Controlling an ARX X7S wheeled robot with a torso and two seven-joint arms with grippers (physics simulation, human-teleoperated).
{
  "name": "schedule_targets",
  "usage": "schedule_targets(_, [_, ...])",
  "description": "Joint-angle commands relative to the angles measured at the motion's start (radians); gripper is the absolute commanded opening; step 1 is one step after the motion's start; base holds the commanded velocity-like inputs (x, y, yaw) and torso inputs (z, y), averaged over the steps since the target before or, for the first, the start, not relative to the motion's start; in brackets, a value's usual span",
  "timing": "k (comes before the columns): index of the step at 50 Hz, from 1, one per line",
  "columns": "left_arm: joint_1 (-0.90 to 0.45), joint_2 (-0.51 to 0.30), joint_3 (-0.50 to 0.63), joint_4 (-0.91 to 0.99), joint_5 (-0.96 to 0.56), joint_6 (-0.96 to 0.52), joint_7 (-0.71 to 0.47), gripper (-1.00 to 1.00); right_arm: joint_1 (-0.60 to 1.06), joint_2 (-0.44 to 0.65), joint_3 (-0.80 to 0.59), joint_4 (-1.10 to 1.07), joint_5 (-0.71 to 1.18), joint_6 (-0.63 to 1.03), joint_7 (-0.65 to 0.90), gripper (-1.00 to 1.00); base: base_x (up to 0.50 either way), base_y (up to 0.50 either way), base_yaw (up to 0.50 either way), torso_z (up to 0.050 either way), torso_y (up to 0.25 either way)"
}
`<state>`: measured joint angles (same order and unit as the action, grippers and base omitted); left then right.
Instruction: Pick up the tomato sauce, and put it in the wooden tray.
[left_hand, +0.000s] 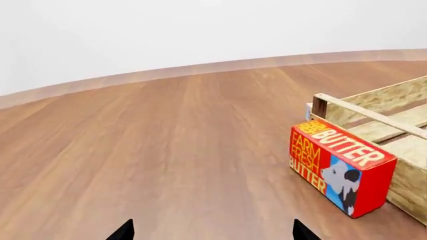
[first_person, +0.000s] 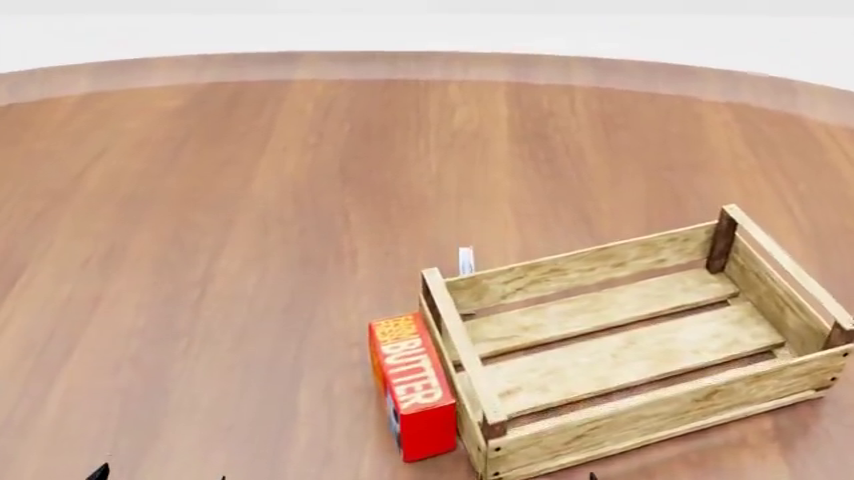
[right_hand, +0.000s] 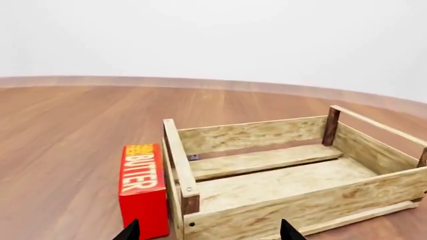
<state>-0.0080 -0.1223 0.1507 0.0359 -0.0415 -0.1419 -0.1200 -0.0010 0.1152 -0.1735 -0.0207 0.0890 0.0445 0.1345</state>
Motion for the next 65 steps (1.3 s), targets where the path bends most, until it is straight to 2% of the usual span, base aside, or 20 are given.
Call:
schedule_targets(1, [0.000, 0.010, -0.012, -0.010, -0.021, 0.043, 0.008, 1.00, -0.005, 0.000, 0.004, -0.010, -0.003, -0.002, -0.010, 1.00, 0.50, 0.00, 0.00, 0.000, 0.000])
schedule_targets(27, [-0.001, -0.011, 0.010, -0.013, -0.042, 0.050, -0.015, 1.00, -0.008, 0.018, -0.018, -0.010, 0.019, -0.033, 0.009, 1.00, 0.50, 0.00, 0.00, 0.000, 0.001])
schedule_targets(49, [-0.006, -0.024, 0.025, -0.016, -0.057, 0.052, -0.030, 1.00, -0.011, 0.027, -0.042, -0.020, 0.011, -0.032, 0.044, 1.00, 0.00, 0.00, 0.00, 0.000, 0.000])
schedule_targets(57, [-0.006, -0.028, 0.031, -0.019, -0.060, 0.058, -0.036, 1.00, -0.098, 0.034, -0.072, -0.175, -0.056, 0.009, 0.110, 1.00, 0.00, 0.00, 0.00, 0.000, 0.001])
schedule_targets(65, [-0.005, -0.032, 0.039, -0.013, -0.061, 0.054, -0.043, 1.00, -0.310, 0.067, -0.088, -0.389, -0.120, -0.048, 0.175, 1.00, 0.00, 0.00, 0.00, 0.000, 0.000])
